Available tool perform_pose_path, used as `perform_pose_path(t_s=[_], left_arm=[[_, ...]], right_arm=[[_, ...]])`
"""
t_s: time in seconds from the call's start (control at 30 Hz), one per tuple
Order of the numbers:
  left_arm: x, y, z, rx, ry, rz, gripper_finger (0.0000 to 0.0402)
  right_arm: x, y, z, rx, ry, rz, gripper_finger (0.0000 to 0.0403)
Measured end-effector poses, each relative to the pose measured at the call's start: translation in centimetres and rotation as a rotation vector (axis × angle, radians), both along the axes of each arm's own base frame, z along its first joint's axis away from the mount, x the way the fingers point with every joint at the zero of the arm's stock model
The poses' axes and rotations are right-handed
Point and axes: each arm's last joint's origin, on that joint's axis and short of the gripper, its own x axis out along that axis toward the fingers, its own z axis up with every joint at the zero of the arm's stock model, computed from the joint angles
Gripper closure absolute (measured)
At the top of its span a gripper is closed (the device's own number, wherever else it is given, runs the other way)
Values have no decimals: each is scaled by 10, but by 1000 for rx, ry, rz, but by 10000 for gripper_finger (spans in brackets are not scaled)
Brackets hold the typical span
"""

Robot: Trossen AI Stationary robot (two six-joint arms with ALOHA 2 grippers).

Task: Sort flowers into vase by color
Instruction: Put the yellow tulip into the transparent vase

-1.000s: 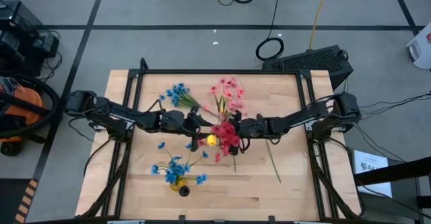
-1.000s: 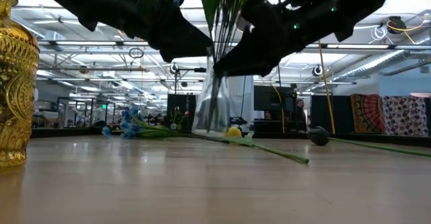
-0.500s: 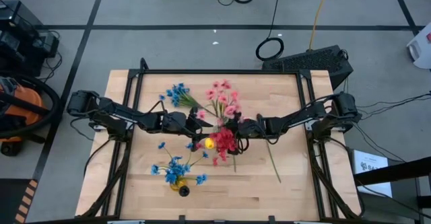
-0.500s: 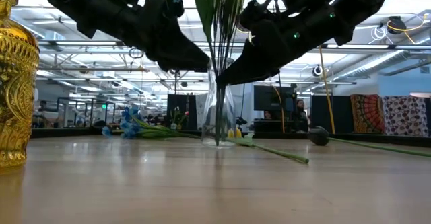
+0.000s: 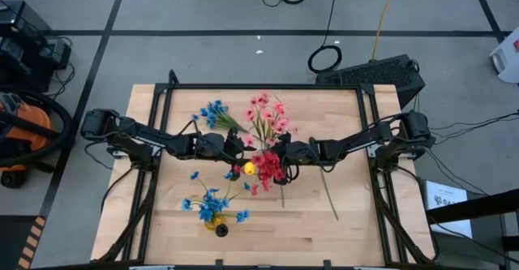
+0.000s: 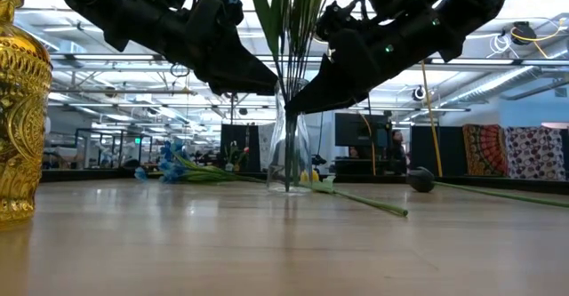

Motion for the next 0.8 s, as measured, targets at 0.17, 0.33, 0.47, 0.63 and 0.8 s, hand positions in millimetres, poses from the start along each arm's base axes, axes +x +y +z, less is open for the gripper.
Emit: perform_pose_path(t_s=[0.17, 0.33, 0.47, 0.63, 0.8], left_arm=[[0, 0, 0, 4, 0, 1, 217], [0, 0, 0, 4, 1, 2, 217], [0, 1, 0, 5, 1, 6, 217], [0, 4, 0, 1, 0, 20, 217], [-1, 7, 3, -1, -6, 32, 217]], right_arm=[[0, 0, 0, 18, -2, -12, 222], [0, 0, 0, 29, -2, -19, 222], [0, -2, -1, 63, -2, -42, 221], [-2, -3, -5, 86, 27, -51, 187], [-2, -3, -5, 96, 35, -56, 133]])
